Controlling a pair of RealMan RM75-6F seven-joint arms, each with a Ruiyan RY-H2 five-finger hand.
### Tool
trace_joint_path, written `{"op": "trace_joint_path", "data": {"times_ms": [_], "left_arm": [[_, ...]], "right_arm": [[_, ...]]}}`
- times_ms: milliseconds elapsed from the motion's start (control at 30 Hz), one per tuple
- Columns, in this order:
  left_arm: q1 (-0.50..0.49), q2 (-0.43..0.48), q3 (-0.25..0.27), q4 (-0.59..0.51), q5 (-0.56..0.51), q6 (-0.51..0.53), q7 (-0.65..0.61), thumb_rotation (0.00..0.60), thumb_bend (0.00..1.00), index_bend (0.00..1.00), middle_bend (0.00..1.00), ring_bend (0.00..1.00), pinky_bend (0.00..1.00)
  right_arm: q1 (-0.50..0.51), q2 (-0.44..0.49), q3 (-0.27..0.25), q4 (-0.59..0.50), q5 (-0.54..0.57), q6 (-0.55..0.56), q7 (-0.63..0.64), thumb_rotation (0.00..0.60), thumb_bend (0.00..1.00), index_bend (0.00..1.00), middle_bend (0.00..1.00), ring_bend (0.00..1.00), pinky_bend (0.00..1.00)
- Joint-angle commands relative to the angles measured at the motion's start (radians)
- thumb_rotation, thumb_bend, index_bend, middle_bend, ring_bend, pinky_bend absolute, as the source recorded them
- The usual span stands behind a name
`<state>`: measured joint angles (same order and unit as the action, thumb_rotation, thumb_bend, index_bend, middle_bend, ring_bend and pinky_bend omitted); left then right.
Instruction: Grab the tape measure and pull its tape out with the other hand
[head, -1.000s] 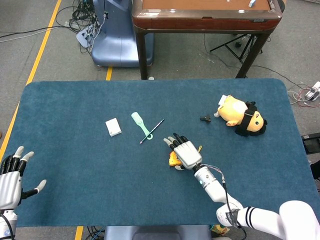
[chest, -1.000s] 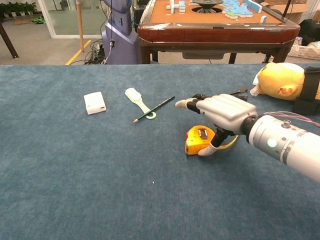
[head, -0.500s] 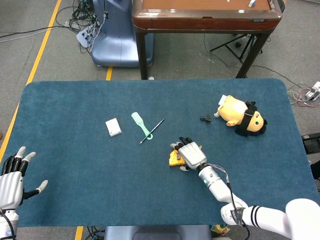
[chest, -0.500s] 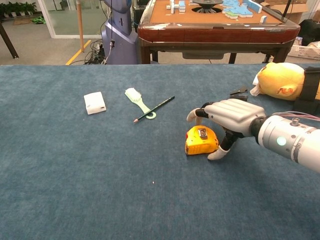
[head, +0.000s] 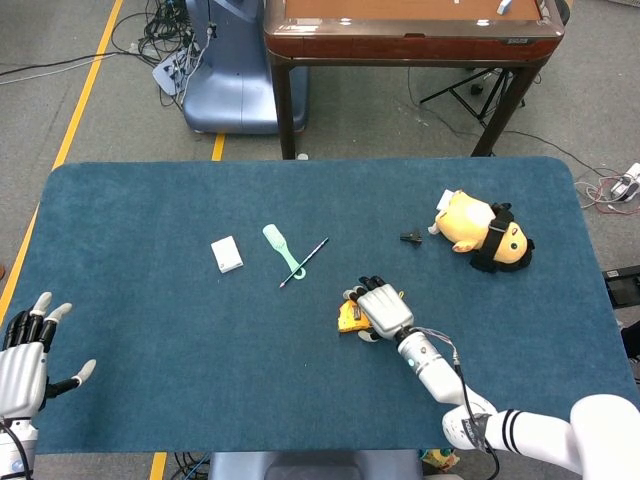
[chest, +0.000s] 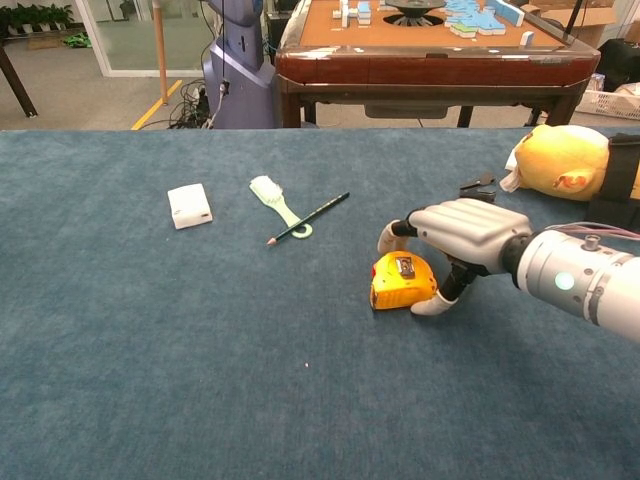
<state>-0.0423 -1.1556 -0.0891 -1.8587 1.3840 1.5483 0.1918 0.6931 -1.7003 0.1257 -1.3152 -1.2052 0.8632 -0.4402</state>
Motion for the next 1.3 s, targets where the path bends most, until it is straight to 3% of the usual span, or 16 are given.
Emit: {"op": "trace_joint_path", "data": {"times_ms": [33,200,500,667,933,1300], "left_arm": [[0.000,0.001,0.000,0.000,-0.001,0.000,-0.001,0.600,0.18,0.16,0.00,0.00,0.02],[0.001,0.000,0.000,0.002,-0.001,-0.001,-0.003,0.600,0.18,0.16,0.00,0.00,0.01],[-0.015,0.009,-0.009,0.000,-0.010,-0.025,-0.014,0.600,0.18,0.16,0.00,0.00,0.01],[-0.061,0.026,-0.040,-0.011,-0.045,-0.105,-0.087,0.600,0.18,0.16,0.00,0.00,0.01],[-0.172,0.004,-0.102,-0.010,-0.101,-0.252,-0.182,0.600,0.18,0.16,0.00,0.00,0.01],[-0.301,-0.130,-0.164,0.037,-0.205,-0.387,-0.266,0.600,0.18,0.12,0.00,0.00,0.01]], "right_arm": [[0.002,0.002,-0.003,0.000,0.005,-0.002,-0.002,0.600,0.29,0.27,0.31,0.15,0.16],[0.007,0.003,-0.006,-0.002,0.020,-0.008,-0.006,0.600,0.33,0.30,0.33,0.16,0.16],[0.005,0.008,0.014,-0.036,0.030,0.023,0.027,0.600,0.59,0.52,0.53,0.34,0.16],[0.013,0.036,0.053,-0.130,0.065,0.043,0.019,0.600,0.70,0.62,0.61,0.43,0.18],[0.053,0.061,0.119,-0.293,0.187,0.097,-0.108,0.600,0.75,0.67,0.65,0.49,0.22],[0.170,0.053,0.195,-0.439,0.425,0.199,-0.342,0.600,0.77,0.68,0.67,0.51,0.22]]}}
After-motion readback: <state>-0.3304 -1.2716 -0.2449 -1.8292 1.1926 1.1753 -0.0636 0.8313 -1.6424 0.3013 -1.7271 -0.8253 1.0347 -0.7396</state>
